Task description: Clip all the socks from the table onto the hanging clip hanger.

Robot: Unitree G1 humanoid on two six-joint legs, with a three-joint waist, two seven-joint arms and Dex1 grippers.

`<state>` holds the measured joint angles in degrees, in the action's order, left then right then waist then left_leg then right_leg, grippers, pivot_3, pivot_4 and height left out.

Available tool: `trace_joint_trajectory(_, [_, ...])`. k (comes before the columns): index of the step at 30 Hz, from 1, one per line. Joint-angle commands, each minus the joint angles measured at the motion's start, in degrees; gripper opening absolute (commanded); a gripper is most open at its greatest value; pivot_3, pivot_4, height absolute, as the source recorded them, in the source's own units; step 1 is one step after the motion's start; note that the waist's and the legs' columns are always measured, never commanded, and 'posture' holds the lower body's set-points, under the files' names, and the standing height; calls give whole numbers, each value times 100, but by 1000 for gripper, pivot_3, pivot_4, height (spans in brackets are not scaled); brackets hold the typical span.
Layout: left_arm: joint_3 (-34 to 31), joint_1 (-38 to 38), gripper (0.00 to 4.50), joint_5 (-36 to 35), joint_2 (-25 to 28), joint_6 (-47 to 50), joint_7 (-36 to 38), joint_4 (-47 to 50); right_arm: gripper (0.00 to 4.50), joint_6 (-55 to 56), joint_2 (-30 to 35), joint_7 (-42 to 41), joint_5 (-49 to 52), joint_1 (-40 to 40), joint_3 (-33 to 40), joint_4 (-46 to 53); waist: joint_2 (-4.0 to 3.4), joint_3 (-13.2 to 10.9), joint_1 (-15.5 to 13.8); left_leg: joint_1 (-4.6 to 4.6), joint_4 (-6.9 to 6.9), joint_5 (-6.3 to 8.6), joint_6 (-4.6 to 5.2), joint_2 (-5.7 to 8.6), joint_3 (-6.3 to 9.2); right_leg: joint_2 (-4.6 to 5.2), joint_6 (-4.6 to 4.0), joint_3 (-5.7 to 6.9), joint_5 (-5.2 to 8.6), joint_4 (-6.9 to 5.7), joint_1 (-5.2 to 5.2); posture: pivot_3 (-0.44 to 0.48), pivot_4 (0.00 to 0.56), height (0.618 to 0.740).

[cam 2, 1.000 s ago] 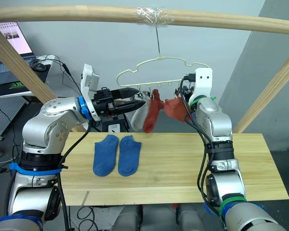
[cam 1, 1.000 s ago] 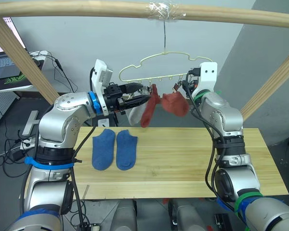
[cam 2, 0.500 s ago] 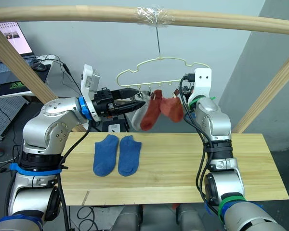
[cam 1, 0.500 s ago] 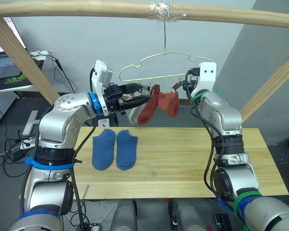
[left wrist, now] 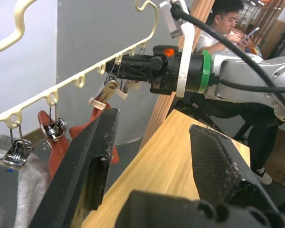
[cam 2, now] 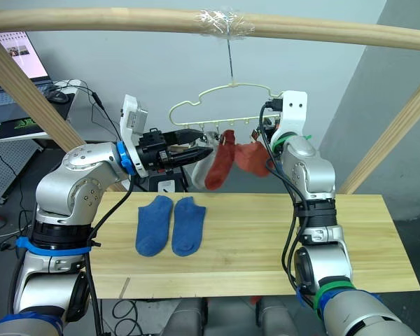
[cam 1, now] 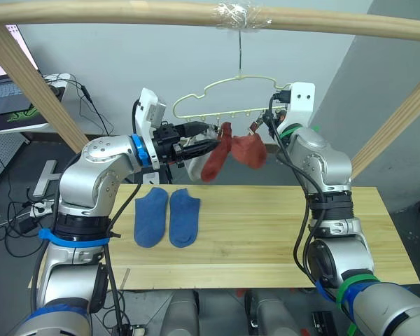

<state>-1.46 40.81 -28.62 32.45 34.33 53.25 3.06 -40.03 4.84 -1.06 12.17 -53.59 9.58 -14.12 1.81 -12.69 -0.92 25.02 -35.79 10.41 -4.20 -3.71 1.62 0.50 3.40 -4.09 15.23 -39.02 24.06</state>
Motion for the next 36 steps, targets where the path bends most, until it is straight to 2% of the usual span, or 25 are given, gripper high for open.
trace_joint_trajectory(1, [5,11,2707,21,9,-146,-8,246,1837,18,-31,23,131,-235,120,-28,0,0,-4,0,0,0,0,0,0,0,0,0,0,0,0,185,159,740])
trace_joint_trajectory(12, [15,0,2707,72,-20,-178,-20,247,1837,-6,16,71,26,-202,53,-49,0,0,-21,0,4,0,0,0,0,0,0,0,0,1,1,181,155,740])
trace_joint_trajectory(25, [79,59,2707,90,-40,-264,-9,156,1837,-461,105,230,-111,256,-59,771,0,0,-35,0,4,0,0,0,-1,0,0,0,0,1,2,164,156,740])
trace_joint_trajectory(36, [83,42,2707,125,-69,-319,-54,135,1837,-487,-72,257,-34,54,58,628,0,0,-37,0,4,0,0,0,-1,0,0,0,0,2,1,171,156,740])
